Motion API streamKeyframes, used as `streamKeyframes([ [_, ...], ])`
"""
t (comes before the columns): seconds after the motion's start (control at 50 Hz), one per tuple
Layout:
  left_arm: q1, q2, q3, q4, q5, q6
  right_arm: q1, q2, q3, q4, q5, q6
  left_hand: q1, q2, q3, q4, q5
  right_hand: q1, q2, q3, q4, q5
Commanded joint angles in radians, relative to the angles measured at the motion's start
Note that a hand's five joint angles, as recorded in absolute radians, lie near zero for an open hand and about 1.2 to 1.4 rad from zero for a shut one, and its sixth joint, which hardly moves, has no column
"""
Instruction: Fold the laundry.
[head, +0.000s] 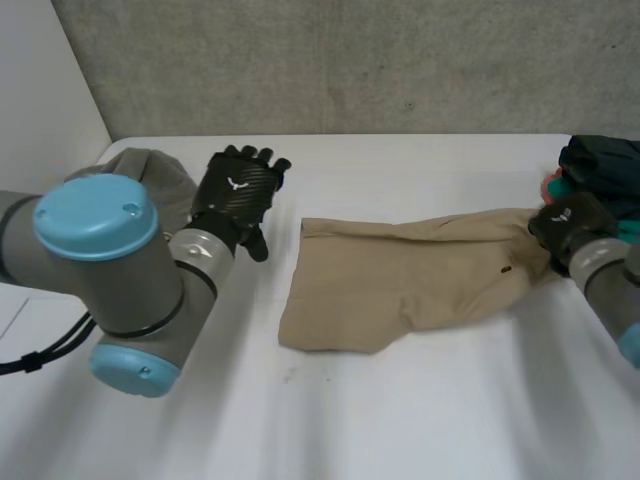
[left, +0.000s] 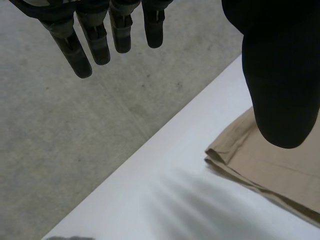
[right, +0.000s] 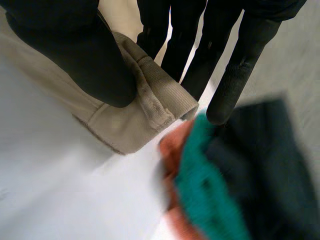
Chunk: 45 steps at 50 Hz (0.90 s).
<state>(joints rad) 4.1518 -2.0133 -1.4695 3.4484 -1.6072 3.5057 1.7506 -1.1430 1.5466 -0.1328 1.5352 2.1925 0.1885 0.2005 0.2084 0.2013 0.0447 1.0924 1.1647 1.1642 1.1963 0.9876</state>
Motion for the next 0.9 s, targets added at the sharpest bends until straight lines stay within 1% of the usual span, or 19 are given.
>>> streamKeyframes([
  [0.02,0.037,0.093,-0.074,0.002,-0.008,-0.005,0.318,-0.001,-0.036,-0.169,-0.091,-0.062,-0.014,-0.026,-0.034,-0.027,-0.045,0.304,0.232,0.232,0.200,0.234],
  [0.08,0.060,0.125,-0.097,0.006,-0.008,-0.007,0.403,0.029,-0.028,-0.241,-0.173,-0.095,-0.014,-0.026,-0.034,-0.027,-0.045,0.304,0.232,0.232,0.200,0.234],
  [0.1,0.071,0.140,-0.107,0.006,-0.007,-0.007,0.453,0.078,-0.032,-0.275,-0.238,-0.134,-0.014,-0.026,-0.034,-0.027,-0.045,0.304,0.232,0.232,0.200,0.234],
  [0.16,0.079,0.153,-0.115,0.008,-0.008,-0.007,0.521,0.187,-0.048,-0.291,-0.340,-0.226,-0.014,-0.026,-0.034,-0.027,-0.045,0.304,0.232,0.232,0.200,0.234],
  [0.2,0.080,0.153,-0.118,0.006,-0.010,-0.011,0.543,0.229,-0.059,-0.289,-0.366,-0.273,-0.014,-0.026,-0.034,-0.027,-0.045,0.304,0.232,0.232,0.200,0.234],
  [0.22,0.080,0.153,-0.118,0.005,-0.011,-0.014,0.550,0.245,-0.065,-0.288,-0.369,-0.293,-0.014,-0.026,-0.034,-0.027,-0.045,0.038,-0.035,-0.034,-0.066,-0.032],
  [0.24,0.080,0.153,-0.120,0.003,-0.011,-0.017,0.558,0.264,-0.081,-0.286,-0.359,-0.324,-0.014,-0.026,-0.034,-0.027,-0.045,-0.695,-0.767,-0.766,-0.799,-0.764],
  [0.26,0.080,0.153,-0.118,0.003,-0.011,-0.019,0.557,0.263,-0.083,-0.286,-0.356,-0.326,-0.014,-0.026,-0.034,-0.027,-0.045,-0.918,-0.990,-0.990,-1.022,-0.988],
  [0.3,0.082,0.153,-0.117,0.005,-0.011,-0.022,0.560,0.252,-0.085,-0.291,-0.349,-0.310,-0.014,-0.026,-0.034,-0.027,-0.045,-0.918,-0.990,-0.990,-1.022,-0.988],
  [0.36,0.083,0.154,-0.101,0.009,-0.013,-0.027,0.549,0.188,-0.077,-0.289,-0.346,-0.188,-0.014,-0.026,-0.034,-0.027,-0.045,-0.918,-0.990,-0.990,-1.022,-0.988],
  [0.38,0.085,0.154,-0.097,0.011,-0.011,-0.030,0.540,0.151,-0.074,-0.289,-0.345,-0.112,-0.014,-0.026,-0.034,-0.027,-0.045,-0.918,-0.990,-0.990,-1.022,-0.988],
  [0.4,0.088,0.154,-0.080,0.012,-0.011,-0.034,0.523,0.087,-0.066,-0.291,-0.343,0.042,-0.014,-0.026,-0.034,-0.027,-0.045,-0.918,-0.990,-0.990,-1.022,-0.988],
  [0.44,0.087,0.153,-0.054,0.012,-0.013,-0.039,0.506,0.030,-0.054,-0.288,-0.340,0.241,-0.014,-0.026,-0.034,-0.027,-0.045,-0.918,-0.990,-0.990,-1.022,-0.988],
  [0.46,0.085,0.153,-0.040,0.012,-0.014,-0.042,0.488,-0.019,-0.048,-0.289,-0.349,0.421,-0.014,-0.026,-0.034,-0.027,-0.045,-0.918,-0.990,-0.990,-1.022,-0.988],
  [0.54,0.068,0.139,0.037,0.005,-0.022,-0.069,0.399,-0.093,-0.049,-0.251,-0.343,0.778,-0.010,-0.022,-0.030,-0.023,-0.041,-0.918,-0.990,-0.990,-1.022,-0.988],
  [0.56,0.054,0.125,0.070,-0.003,-0.022,-0.092,0.373,-0.102,-0.051,-0.228,-0.342,0.814,-0.010,-0.022,-0.030,-0.023,-0.041,-0.918,-0.990,-0.990,-1.022,-0.988],
  [0.64,-0.008,0.018,0.161,-0.049,-0.013,-0.151,0.262,-0.095,-0.091,-0.076,-0.330,0.846,-0.007,-0.019,-0.027,-0.020,-0.038,-0.918,-0.990,-0.990,-1.022,-0.988],
  [0.74,-0.097,-0.151,0.307,-0.170,-0.008,-0.163,0.247,0.035,-0.213,0.097,-0.302,0.822,-0.010,-0.022,-0.030,-0.023,-0.041,-0.918,-0.990,-0.990,-1.022,-0.988],
  [0.9,-0.108,-0.373,0.474,-0.342,-0.045,-0.165,0.245,0.258,-0.388,0.265,-0.294,0.774,0.002,-0.011,-0.018,-0.011,-0.029,-0.918,-0.990,-0.990,-1.022,-0.988],
])
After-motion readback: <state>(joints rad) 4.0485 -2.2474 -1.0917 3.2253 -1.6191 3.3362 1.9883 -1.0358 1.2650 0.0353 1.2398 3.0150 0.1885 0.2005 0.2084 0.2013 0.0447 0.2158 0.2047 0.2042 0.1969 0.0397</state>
